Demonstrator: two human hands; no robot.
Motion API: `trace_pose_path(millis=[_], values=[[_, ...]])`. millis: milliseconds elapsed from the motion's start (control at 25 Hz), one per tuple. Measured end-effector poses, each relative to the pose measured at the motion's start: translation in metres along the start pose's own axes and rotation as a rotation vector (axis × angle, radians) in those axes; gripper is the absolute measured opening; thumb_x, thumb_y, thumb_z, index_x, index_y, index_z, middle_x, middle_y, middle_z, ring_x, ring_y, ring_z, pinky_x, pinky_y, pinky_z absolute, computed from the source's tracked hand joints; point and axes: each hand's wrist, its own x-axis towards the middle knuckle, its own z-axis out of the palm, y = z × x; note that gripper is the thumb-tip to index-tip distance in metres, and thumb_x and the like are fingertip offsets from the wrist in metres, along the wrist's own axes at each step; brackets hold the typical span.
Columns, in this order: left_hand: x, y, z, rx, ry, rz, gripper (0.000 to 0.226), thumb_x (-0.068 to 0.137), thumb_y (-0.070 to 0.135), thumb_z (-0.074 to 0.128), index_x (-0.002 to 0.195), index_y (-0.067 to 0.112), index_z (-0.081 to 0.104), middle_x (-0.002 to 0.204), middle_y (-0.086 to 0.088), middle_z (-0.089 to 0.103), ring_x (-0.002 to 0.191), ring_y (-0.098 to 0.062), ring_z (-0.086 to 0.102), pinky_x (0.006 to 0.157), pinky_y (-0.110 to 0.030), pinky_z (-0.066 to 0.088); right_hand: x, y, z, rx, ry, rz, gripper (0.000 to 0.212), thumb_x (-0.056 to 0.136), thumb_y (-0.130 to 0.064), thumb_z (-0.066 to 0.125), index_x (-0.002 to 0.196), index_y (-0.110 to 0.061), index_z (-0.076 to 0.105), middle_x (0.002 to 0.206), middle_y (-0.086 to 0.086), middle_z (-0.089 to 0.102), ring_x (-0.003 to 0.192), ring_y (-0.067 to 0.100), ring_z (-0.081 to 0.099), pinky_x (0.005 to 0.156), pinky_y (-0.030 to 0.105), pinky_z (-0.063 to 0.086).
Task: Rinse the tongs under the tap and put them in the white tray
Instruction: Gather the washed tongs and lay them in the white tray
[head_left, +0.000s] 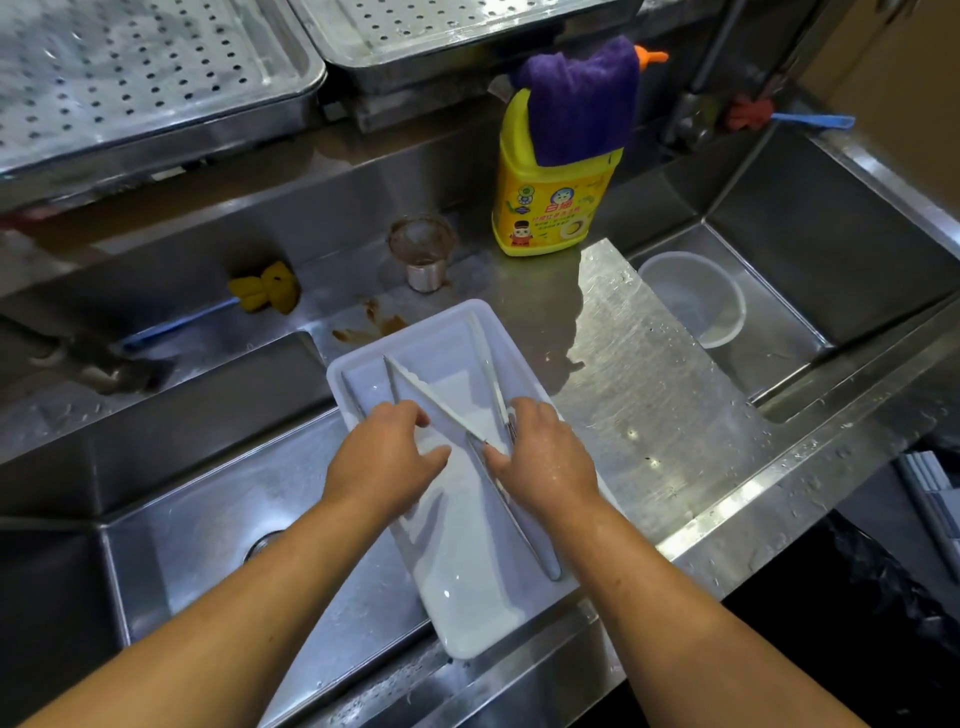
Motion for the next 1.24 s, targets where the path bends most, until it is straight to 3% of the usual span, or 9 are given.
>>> trace_pose_path(millis=[80,200,480,640,760,960,1240], values=[[-0.01,-0.014,0.01,0.078,0.071,0.114,0.049,0.088,0.05,0.073,0.132,0.03,0.063,0.131,0.0,0.059,0.116,-0.027,0.059,0.086,-0.041,0.056,0.002,0.0,0.001,0.0,0.007,-0.015,0.055,0.091,-0.06,0.065,0.126,-0.019,0.053,0.117,0.007,0.059,0.103,0.032,0.063,0.076,0.041,0.05],[-0.014,-0.025,0.018,0.185,0.065,0.159,0.05,0.092,0.049,0.072,0.137,0.031,0.063,0.14,0.0,0.056,0.125,-0.028,0.054,0.099,-0.045,0.055,0.007,-0.001,0.002,0.011,-0.004,-0.012,0.047,0.094,-0.054,0.064,0.121,-0.017,0.054,0.115,0.008,0.063,0.1,0.036,0.065,0.069,0.038,0.043],[-0.017,-0.027,0.016,0.171,0.09,0.145,0.051,0.092,0.049,0.074,0.135,0.024,0.066,0.131,0.0,0.061,0.122,-0.026,0.056,0.102,-0.044,0.05,0.013,0.007,-0.009,-0.028,-0.023,0.007,0.048,0.097,-0.053,0.062,0.128,-0.017,0.053,0.116,0.011,0.062,0.096,0.037,0.067,0.066,0.037,0.046],[-0.026,-0.029,0.015,0.184,0.174,0.14,0.05,0.084,0.051,0.079,0.125,0.023,0.07,0.122,-0.001,0.065,0.117,-0.03,0.058,0.098,-0.049,0.049,-0.005,0.006,-0.013,0.038,-0.003,0.074,0.076,0.091,-0.062,0.066,0.148,-0.018,0.038,0.135,0.011,0.057,0.113,0.037,0.065,0.079,0.043,0.052],[-0.03,-0.033,0.015,0.124,0.159,0.125,0.055,0.084,0.054,0.08,0.127,0.022,0.069,0.127,-0.001,0.064,0.12,-0.03,0.058,0.098,-0.049,0.053,-0.036,0.012,-0.002,0.033,-0.078,0.139,0.089,0.084,-0.064,0.073,0.15,-0.019,0.034,0.141,0.009,0.053,0.122,0.035,0.061,0.09,0.044,0.054],[-0.034,-0.039,0.017,0.083,0.124,0.125,0.065,0.082,0.06,0.082,0.135,0.027,0.062,0.136,0.005,0.062,0.124,-0.024,0.057,0.098,-0.042,0.057,-0.05,0.019,0.008,-0.013,-0.053,0.087,0.068,0.089,-0.054,0.071,0.144,-0.024,0.045,0.133,0.004,0.052,0.117,0.03,0.061,0.09,0.042,0.056],[-0.039,-0.037,0.013,0.06,0.131,0.121,0.063,0.081,0.057,0.084,0.133,0.026,0.065,0.132,0.003,0.067,0.12,-0.025,0.06,0.093,-0.044,0.058,-0.037,0.024,0.004,-0.036,-0.093,0.058,0.065,0.092,-0.047,0.068,0.149,-0.025,0.045,0.133,0.008,0.051,0.12,0.033,0.057,0.095,0.043,0.051]])
